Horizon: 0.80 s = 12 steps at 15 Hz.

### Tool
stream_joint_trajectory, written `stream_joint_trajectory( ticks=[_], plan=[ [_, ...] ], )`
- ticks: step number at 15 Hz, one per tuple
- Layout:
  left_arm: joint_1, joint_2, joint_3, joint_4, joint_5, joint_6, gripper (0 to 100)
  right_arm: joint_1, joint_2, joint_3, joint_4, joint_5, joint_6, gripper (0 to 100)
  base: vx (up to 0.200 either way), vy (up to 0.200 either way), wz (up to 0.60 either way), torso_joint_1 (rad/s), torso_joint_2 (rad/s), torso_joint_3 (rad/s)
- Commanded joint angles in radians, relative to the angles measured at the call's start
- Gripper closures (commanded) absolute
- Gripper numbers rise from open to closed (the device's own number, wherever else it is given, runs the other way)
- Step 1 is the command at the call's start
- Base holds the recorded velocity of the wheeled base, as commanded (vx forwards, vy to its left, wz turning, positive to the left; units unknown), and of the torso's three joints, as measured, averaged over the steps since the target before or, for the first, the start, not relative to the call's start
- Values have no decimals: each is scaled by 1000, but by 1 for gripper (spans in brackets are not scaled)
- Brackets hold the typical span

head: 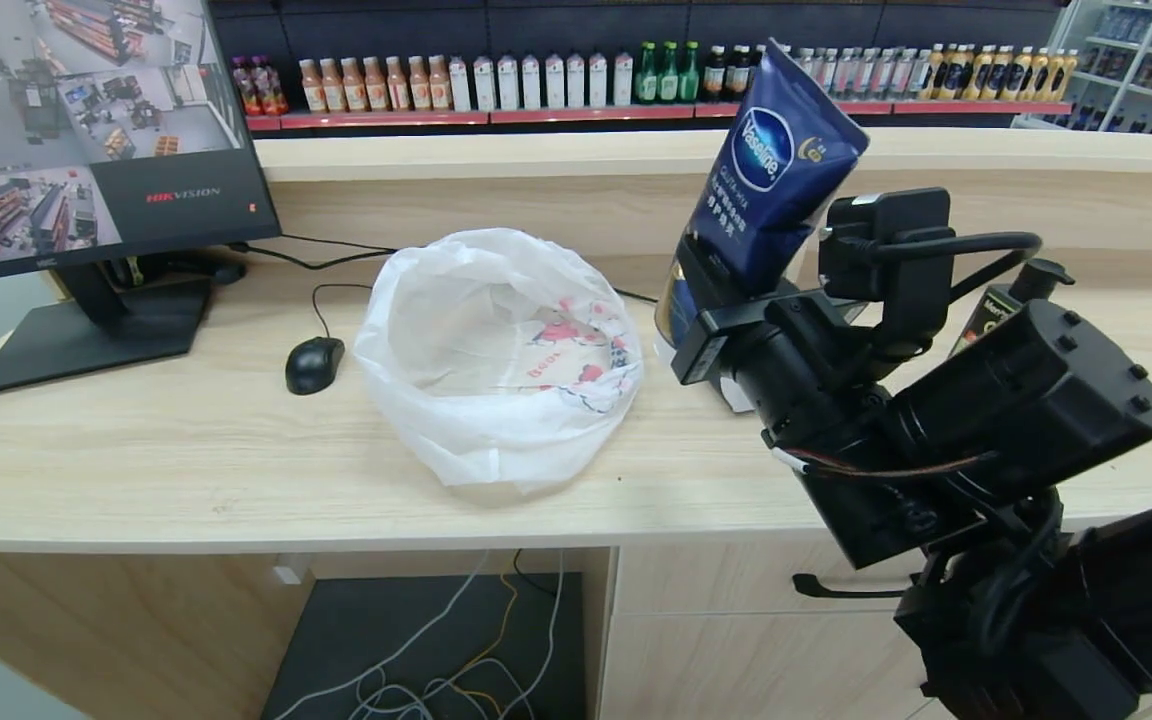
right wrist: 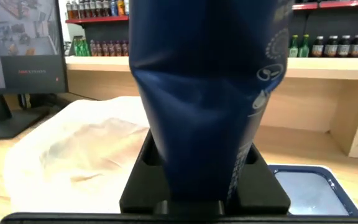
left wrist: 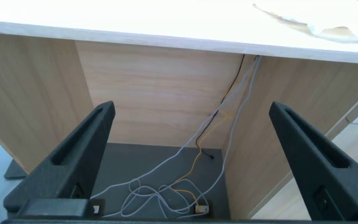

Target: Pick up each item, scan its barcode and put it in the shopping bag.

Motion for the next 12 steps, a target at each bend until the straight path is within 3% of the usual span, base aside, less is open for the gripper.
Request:
stream_joint_trajectory(
  ticks=[1, 9, 12],
  plan=[
    [0, 0, 0, 0, 0, -1, 0, 5, 6, 5, -1, 0, 7, 100, 0, 0, 0, 0, 0, 0],
    [0, 0, 0, 0, 0, -1, 0, 8, 46, -1, -1, 1, 70, 100, 0, 0, 0, 0, 0, 0],
    [0, 0, 0, 0, 0, 2, 0, 11, 53, -1, -1, 0, 91, 100, 0, 200, 0, 1, -1, 2]
  ],
)
